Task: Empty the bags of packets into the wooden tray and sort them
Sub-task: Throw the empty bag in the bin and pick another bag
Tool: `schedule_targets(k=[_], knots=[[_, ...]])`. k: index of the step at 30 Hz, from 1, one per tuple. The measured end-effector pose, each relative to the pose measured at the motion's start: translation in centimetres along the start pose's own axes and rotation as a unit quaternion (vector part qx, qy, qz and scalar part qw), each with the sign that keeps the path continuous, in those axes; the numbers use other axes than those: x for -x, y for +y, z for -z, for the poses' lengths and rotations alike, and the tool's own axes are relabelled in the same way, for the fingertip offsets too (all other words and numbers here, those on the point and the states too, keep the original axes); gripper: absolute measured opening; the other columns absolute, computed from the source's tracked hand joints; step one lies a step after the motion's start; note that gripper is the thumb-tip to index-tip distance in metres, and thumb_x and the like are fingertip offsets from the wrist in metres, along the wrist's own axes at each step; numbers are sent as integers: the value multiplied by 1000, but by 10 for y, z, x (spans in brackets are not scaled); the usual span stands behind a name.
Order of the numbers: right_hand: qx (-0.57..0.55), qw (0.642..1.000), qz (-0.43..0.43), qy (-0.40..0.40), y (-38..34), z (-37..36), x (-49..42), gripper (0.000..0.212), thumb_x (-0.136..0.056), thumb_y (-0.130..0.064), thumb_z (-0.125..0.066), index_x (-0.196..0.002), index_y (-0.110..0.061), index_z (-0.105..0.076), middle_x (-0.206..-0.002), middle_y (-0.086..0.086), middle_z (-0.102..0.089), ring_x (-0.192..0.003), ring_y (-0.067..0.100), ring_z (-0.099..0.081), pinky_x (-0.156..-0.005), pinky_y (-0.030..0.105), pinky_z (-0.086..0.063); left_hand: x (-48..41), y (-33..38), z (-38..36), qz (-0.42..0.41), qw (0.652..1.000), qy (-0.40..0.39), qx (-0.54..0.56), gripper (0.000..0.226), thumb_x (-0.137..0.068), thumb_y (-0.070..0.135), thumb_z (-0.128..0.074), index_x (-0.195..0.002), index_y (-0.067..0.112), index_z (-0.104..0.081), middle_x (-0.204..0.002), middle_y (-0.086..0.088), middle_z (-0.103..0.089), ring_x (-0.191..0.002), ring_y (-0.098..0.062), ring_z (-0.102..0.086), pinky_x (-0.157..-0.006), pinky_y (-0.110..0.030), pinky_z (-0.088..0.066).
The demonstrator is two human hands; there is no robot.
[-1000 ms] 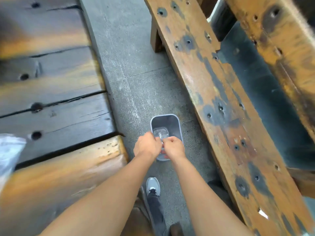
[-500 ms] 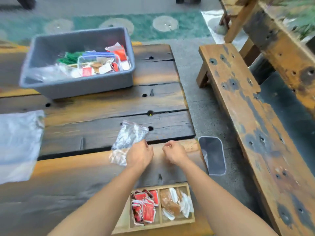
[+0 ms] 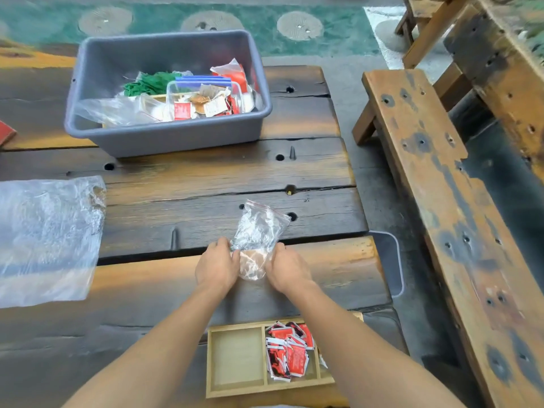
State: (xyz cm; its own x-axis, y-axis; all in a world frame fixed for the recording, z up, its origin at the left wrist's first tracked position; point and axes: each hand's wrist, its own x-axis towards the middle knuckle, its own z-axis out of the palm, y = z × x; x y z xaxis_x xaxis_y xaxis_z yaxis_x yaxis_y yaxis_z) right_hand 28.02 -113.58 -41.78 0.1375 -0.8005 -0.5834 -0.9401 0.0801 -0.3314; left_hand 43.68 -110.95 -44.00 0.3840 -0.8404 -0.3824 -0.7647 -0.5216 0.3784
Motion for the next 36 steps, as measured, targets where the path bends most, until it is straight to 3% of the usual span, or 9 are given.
schedule_targets(k=[6,9,12,14,17,21,29,33,36], knots=[[-75,995,-72,-14,-6,-28,-6,55,-96,-40,-49,-139,-7,-40,-139,15,-45,-129,33,-43,-107,42,-37,-10,-10,-17,26,998,-39,41,46,-96,40,-55,-129,9,-50,-129,-15,-54,-121,-34,-53,-99,-42,-43],[-201,973,-108,-21,-12,-37,-10,61,-90,-36,-60,-139,-4,-41,-137,16,-49,-129,34,-45,-108,38,-38,-11,-8,-25,40,992,-82,82,37,-91,36,-63,-114,9,-57,-113,-14,-65,-112,-34,-59,-91,-37,-45],[-366,912,-185,-9,-12,-36,-13,40,-89,-23,-58,-125,-7,-51,-122,13,-62,-113,31,-60,-90,32,-50,-14,-6,-30,110,965,-122,205,20,-81,30,-73,-81,16,-59,-84,-7,-70,-92,-32,-68,-83,-38,-54],[-419,883,-213,12,-5,-35,-15,22,-85,-19,-56,-107,-16,-56,-113,11,-66,-102,30,-66,-86,40,-58,-11,-2,-31,160,924,-143,318,21,-79,25,-76,-82,16,-56,-80,-7,-66,-79,-28,-68,-77,-44,-60],[-482,850,-214,-5,5,-30,-13,7,-95,-19,-53,-96,-24,-48,-107,9,-64,-78,22,-69,-72,44,-63,-3,11,-32,183,886,-155,396,24,-88,26,-72,-95,16,-51,-79,-6,-60,-60,-13,-52,-50,-28,-51],[-519,829,-207,-1,20,-21,-8,6,-101,-20,-48,-105,-16,-51,-91,9,-62,-56,14,-57,-53,30,-56,11,26,-37,132,888,-190,397,21,-91,35,-69,-81,20,-57,-58,3,-44,-46,-8,-35,-40,-17,-30],[-550,816,-173,35,69,-5,20,2,-101,-13,-46,-100,-13,-47,-66,7,-51,-48,13,-42,-41,26,-33,41,63,-52,65,897,-182,397,29,-94,35,-65,-75,19,-50,-46,8,-38,-41,-10,-29,-41,-20,-23],[-566,801,-186,55,104,0,36,12,-102,-13,-47,-99,-9,-36,-69,7,-51,-51,12,-43,-44,26,-35,60,88,-64,43,901,-189,388,33,-92,32,-69,-72,19,-47,-47,7,-40,-41,-10,-30,-38,-19,-25],[-566,796,-197,83,131,0,47,13,-100,-15,-49,-109,-9,-44,-79,13,-53,-54,15,-45,-43,28,-36,76,110,-74,26,902,-202,382,32,-90,28,-72,-72,18,-47,-52,4,-47,-40,-8,-36,-38,-19,-28]])
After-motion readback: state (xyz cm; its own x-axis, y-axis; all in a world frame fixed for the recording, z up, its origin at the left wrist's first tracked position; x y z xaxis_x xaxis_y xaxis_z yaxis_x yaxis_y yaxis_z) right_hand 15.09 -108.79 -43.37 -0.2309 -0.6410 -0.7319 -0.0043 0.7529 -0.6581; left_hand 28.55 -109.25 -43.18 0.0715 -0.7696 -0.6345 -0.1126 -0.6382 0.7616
